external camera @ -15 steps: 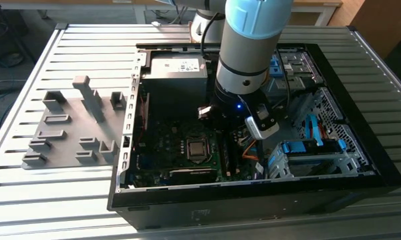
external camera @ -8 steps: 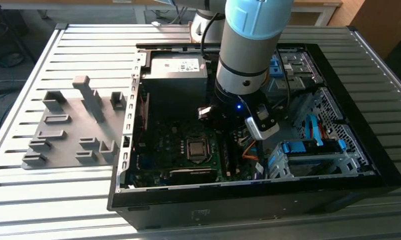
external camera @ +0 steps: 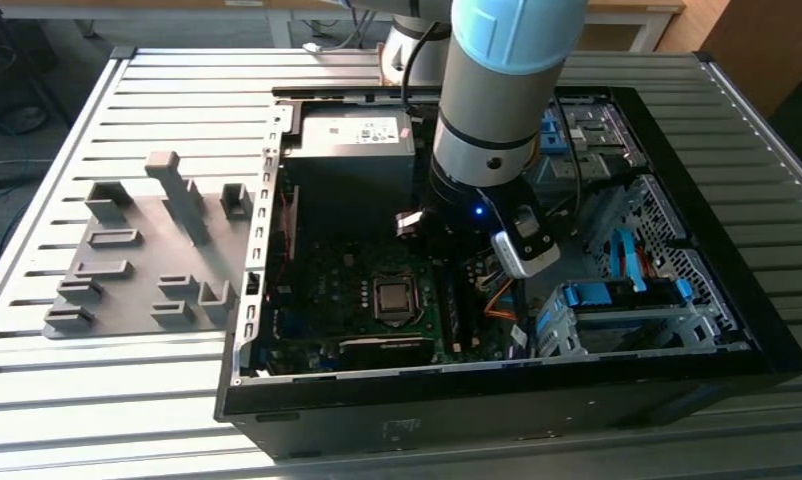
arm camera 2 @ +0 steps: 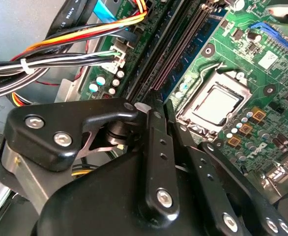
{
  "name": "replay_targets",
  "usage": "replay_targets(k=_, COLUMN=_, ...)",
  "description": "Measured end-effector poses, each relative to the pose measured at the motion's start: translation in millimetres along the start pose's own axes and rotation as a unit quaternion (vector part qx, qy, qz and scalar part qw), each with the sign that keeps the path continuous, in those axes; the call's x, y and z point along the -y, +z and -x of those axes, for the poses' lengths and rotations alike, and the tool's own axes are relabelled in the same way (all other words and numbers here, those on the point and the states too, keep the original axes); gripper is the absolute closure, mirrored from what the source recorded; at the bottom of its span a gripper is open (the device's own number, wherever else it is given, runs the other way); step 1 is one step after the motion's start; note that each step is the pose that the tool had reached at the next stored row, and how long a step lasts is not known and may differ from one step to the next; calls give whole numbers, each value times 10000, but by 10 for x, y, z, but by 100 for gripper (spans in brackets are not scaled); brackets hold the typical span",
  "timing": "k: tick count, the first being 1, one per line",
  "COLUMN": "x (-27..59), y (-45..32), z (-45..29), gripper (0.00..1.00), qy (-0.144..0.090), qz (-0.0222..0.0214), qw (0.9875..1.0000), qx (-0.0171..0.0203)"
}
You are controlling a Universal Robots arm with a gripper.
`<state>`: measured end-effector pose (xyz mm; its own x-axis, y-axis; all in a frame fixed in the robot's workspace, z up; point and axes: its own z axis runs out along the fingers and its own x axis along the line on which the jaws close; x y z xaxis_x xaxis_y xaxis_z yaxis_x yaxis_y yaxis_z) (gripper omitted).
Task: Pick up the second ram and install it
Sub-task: 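Insert the second ram into the second slot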
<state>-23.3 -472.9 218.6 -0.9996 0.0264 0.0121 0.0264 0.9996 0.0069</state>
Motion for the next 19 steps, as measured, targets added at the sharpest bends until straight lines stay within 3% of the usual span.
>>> replay_targets(k=8, x=0, y=-18, z=0, gripper=86, qy=0, qz=-2, qw=10000, qx=-1)
replay_targets(k=12, x=0, y=-24, z=0, gripper=86, qy=0, qz=-50, qw=10000, qx=0)
replay_targets(k=19, x=1, y=-23, z=0, gripper=86, qy=-29, qz=-55, qw=10000, qx=0)
